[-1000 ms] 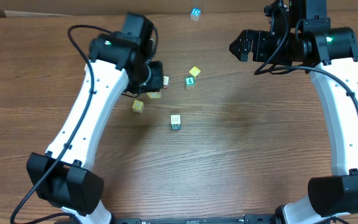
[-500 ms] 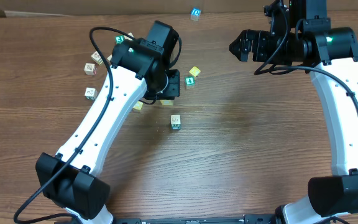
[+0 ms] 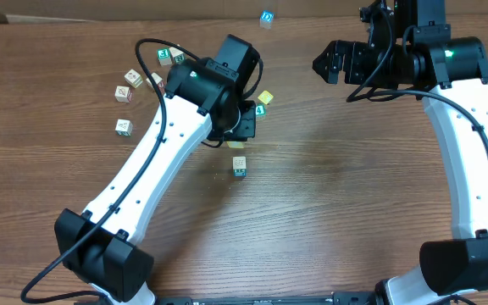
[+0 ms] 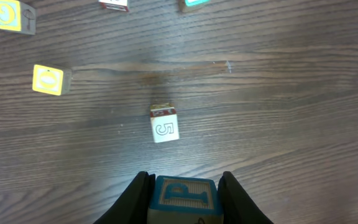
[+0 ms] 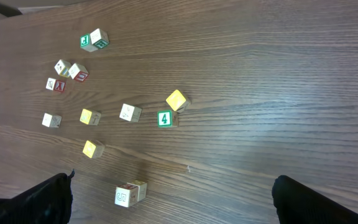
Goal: Form a tower
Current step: 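Carry the blue-lettered block toward the two-block stack at center, then align the held blue block directly above the red block with the left gripper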
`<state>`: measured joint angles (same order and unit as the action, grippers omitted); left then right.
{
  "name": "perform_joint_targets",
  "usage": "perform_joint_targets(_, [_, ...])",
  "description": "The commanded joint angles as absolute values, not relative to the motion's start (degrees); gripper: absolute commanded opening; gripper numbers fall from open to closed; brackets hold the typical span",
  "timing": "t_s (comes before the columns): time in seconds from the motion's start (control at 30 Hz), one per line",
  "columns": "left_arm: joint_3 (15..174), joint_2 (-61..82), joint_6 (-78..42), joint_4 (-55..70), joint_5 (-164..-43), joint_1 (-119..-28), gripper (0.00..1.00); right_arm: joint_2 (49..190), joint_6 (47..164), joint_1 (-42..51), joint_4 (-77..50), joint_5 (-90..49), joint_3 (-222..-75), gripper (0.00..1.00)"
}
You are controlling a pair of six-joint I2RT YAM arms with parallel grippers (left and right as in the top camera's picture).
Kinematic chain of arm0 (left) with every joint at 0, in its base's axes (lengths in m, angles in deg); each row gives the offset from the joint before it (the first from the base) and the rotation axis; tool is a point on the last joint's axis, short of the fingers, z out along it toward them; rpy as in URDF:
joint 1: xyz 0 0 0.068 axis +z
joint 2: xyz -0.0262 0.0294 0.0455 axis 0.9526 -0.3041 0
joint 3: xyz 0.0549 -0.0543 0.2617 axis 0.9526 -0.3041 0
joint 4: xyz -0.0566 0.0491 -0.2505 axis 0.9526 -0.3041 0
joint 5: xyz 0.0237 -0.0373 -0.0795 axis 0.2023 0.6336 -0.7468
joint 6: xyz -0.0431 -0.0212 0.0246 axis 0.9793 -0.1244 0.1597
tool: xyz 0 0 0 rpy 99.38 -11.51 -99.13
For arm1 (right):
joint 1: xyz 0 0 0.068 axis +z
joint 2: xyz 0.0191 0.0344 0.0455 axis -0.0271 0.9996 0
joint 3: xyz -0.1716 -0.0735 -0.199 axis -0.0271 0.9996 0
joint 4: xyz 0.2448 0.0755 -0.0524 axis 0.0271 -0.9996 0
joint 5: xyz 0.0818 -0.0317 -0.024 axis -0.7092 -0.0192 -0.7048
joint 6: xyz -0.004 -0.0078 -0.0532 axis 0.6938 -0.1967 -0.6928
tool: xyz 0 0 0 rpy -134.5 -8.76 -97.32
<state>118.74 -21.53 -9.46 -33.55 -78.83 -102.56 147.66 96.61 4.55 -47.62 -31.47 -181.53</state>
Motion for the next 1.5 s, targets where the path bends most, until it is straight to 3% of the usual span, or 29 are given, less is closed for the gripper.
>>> perform_joint_targets(0.0, [118.6, -20.7, -7.8, -33.6, -77.8, -103.6, 0.14, 147.1, 96.6, 4.9, -47.5, -31.1, -182.2, 1.0])
perform_joint_targets(0.53, [118.0, -21.4, -5.1, -33.7, -76.9, -106.6, 0.13, 147.1, 96.6, 4.9, -47.4, -31.1, -182.2, 1.0])
perform_joint_targets(0.87, [113.4, -21.4, -2.0, -32.9, -68.4, -107.9, 0.14, 147.1, 96.6, 4.9, -47.5, -31.1, -182.2, 1.0])
perform_joint_targets(1.47, [100.1, -21.4, 0.9, -18.5, -68.2, -108.0, 0.15, 147.1, 96.6, 4.9, -47.5, -31.1, -182.2, 1.0])
